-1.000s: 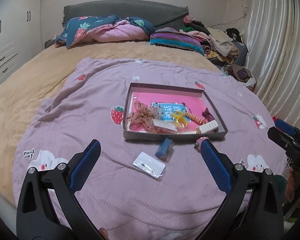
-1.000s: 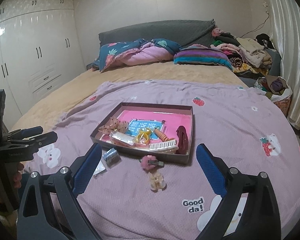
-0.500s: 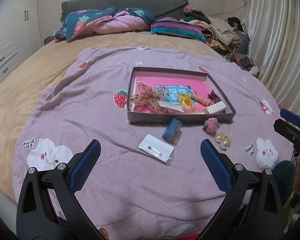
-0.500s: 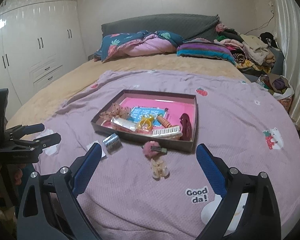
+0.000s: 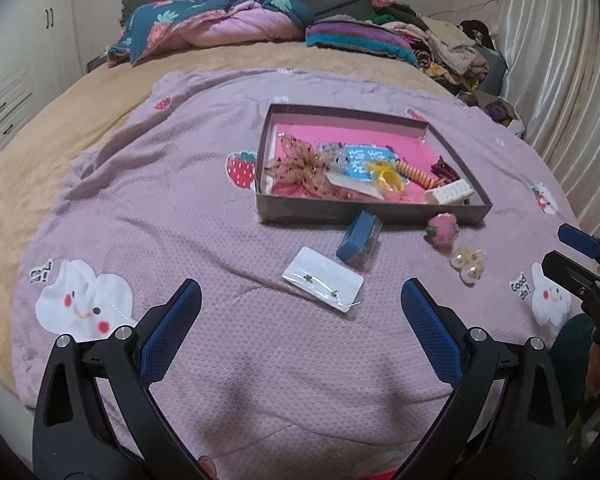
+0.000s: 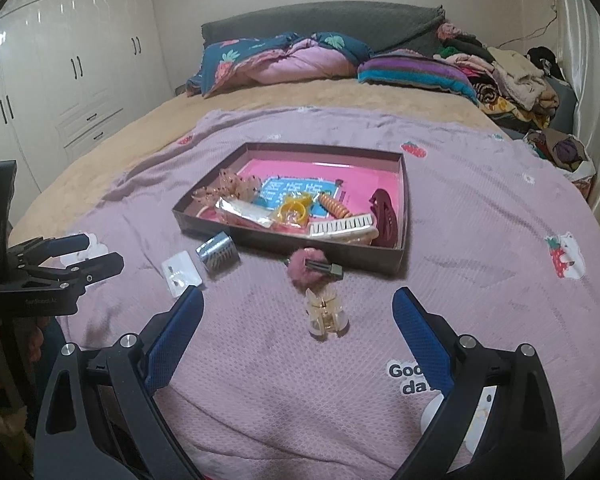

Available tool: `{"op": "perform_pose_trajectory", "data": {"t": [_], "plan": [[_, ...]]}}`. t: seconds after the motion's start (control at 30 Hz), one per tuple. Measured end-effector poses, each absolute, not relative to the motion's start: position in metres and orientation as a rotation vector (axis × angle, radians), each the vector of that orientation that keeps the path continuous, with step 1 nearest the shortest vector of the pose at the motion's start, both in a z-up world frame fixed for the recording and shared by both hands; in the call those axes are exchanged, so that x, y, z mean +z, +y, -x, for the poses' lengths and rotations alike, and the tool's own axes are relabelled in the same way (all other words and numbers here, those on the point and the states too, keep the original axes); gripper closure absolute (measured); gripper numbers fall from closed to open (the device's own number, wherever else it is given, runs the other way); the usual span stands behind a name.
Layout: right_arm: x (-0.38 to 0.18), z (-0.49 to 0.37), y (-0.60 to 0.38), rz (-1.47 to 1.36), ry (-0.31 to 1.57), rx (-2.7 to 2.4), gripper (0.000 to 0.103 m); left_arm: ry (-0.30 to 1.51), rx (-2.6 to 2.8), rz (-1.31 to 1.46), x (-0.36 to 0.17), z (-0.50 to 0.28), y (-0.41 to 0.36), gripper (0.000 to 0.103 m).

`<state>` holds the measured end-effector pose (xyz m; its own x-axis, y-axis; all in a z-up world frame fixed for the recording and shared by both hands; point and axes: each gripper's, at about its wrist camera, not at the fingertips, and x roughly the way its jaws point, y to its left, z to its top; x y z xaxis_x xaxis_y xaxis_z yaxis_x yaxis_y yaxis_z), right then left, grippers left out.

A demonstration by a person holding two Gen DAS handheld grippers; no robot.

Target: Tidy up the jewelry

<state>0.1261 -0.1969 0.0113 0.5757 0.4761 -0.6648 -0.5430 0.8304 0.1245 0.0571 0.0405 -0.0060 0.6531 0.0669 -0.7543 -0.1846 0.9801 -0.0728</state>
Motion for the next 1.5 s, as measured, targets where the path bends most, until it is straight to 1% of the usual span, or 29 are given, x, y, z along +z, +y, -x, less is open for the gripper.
{"op": "perform_pose_trajectory", "data": {"t": [0.87, 1.07, 1.17, 1.23, 1.27, 1.3, 1.33, 1.5], "plan": [[-0.059, -0.173, -0.188, 0.153, 0.907, 0.539, 0.008, 0.994, 0.097, 0.05, -0.07, -0.102, 0.035, 0.01], [-0.071, -0.188, -0.178, 0.2, 0.913, 0.522, 0.011, 1.003, 0.078, 0.021, -0.079, -0.112, 0.035, 0.01], [-0.079, -0.194, -0.171, 0.225, 0.928, 0.532, 0.025, 0.997, 0.069, 0.005, -0.08, -0.115, 0.034, 0.01], [-0.086, -0.197, -0.167, 0.225, 0.953, 0.557, 0.045, 0.991, 0.058, -0.001, -0.081, -0.117, 0.032, 0.01], [-0.089, -0.198, -0.166, 0.221, 0.966, 0.57, 0.048, 0.99, 0.055, -0.001, -0.081, -0.118, 0.032, 0.01], [-0.091, -0.196, -0.166, 0.221, 0.962, 0.575, 0.055, 0.99, 0.052, 0.0, -0.082, -0.118, 0.032, 0.01], [-0.09, -0.194, -0.165, 0.221, 0.953, 0.586, 0.065, 0.992, 0.05, 0.0, -0.083, -0.119, 0.033, 0.01], [-0.087, -0.178, -0.162, 0.191, 0.965, 0.675, 0.066, 0.995, 0.044, 0.007, -0.087, -0.124, 0.034, 0.01]]}}
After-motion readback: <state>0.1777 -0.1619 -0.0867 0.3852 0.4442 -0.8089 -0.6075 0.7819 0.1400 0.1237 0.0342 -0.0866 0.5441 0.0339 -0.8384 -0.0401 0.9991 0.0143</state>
